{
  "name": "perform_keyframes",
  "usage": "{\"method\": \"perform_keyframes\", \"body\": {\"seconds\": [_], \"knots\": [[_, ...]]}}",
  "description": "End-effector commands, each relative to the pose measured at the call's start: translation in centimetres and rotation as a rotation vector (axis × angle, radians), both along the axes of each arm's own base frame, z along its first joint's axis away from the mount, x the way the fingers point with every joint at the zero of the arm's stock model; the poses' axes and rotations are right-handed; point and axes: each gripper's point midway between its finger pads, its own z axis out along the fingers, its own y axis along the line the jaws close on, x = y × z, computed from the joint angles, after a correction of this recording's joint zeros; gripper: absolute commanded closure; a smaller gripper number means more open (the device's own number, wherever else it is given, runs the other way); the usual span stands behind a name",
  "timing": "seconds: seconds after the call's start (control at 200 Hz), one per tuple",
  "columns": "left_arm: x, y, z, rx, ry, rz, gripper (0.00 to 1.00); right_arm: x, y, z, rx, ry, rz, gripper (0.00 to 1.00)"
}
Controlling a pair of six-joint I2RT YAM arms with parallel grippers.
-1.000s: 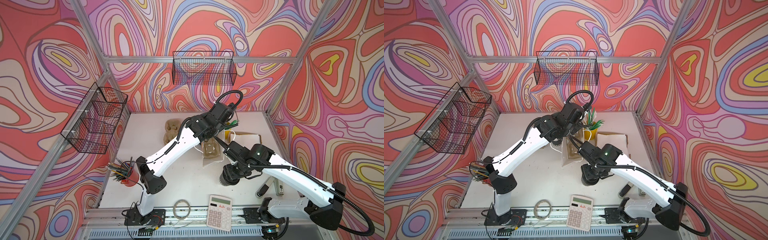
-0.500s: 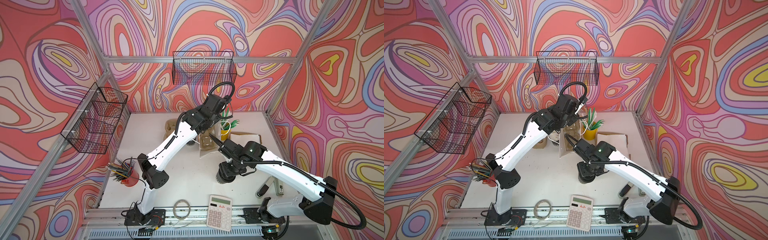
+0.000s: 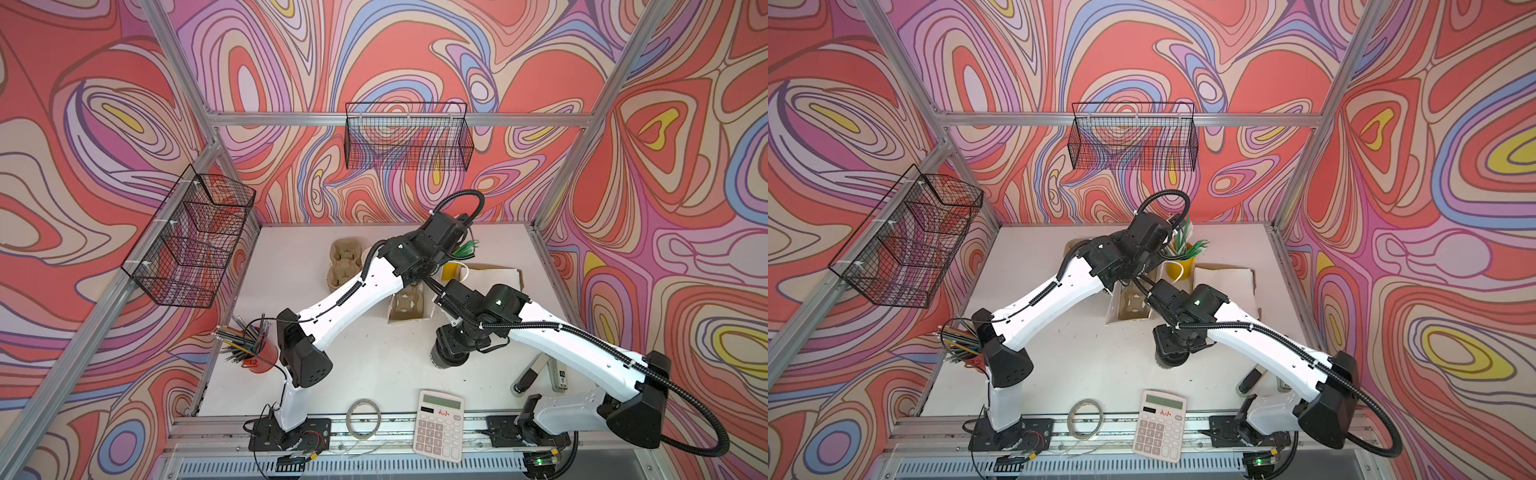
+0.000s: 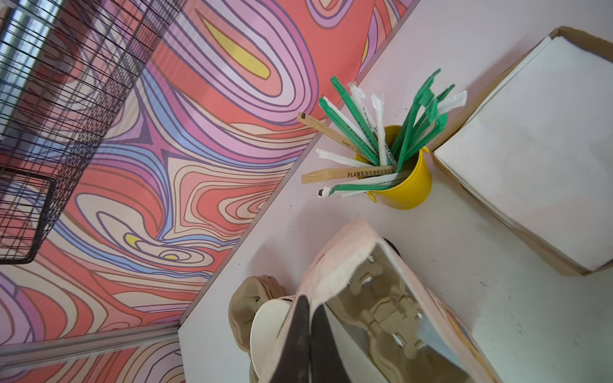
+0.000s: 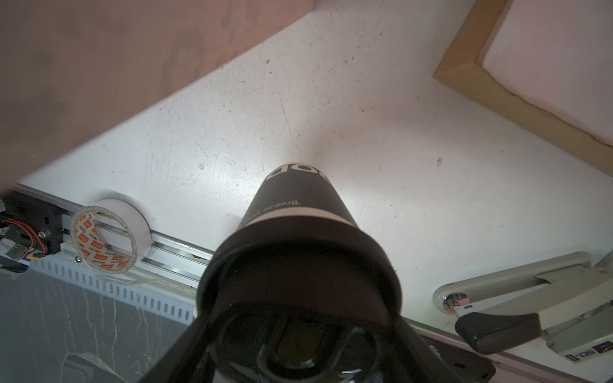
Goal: Pack a coffee takeout order
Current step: Pick up the coffee cup from the center of the table.
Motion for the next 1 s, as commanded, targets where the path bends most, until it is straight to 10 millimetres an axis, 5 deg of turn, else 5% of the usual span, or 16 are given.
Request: {"method": "perform_keyframes", "body": {"seconds": [0.0, 0.245, 0.501, 0.776, 0.997], "knots": [[-0.8, 1.5, 3.9, -0.084, -0.079, 0.048, 1.00, -1.0, -0.7, 0.1, 0.020, 0.001, -0.025, 0.32], [1.5, 2.0, 3.0, -0.053, -0.089, 0.065, 1.00, -2.5, -2.6, 2.6, 0.015, -0.016, -0.020, 0.32], [2.4, 2.0, 3.1, -0.044, -0.089, 0.083, 1.00, -2.4, -2.0, 4.7, 0.028, -0.041, -0.005, 0.32], [2.5, 2.3, 3.0, -0.037, -0.091, 0.095, 1.00, -2.2, 0.8, 4.5, 0.023, -0.055, 0.049, 0.32], [1.7, 2.8, 3.9, -0.060, -0.092, 0.089, 1.00, -1.9, 1.4, 1.5, -0.035, -0.014, 0.060, 0.32]]}}
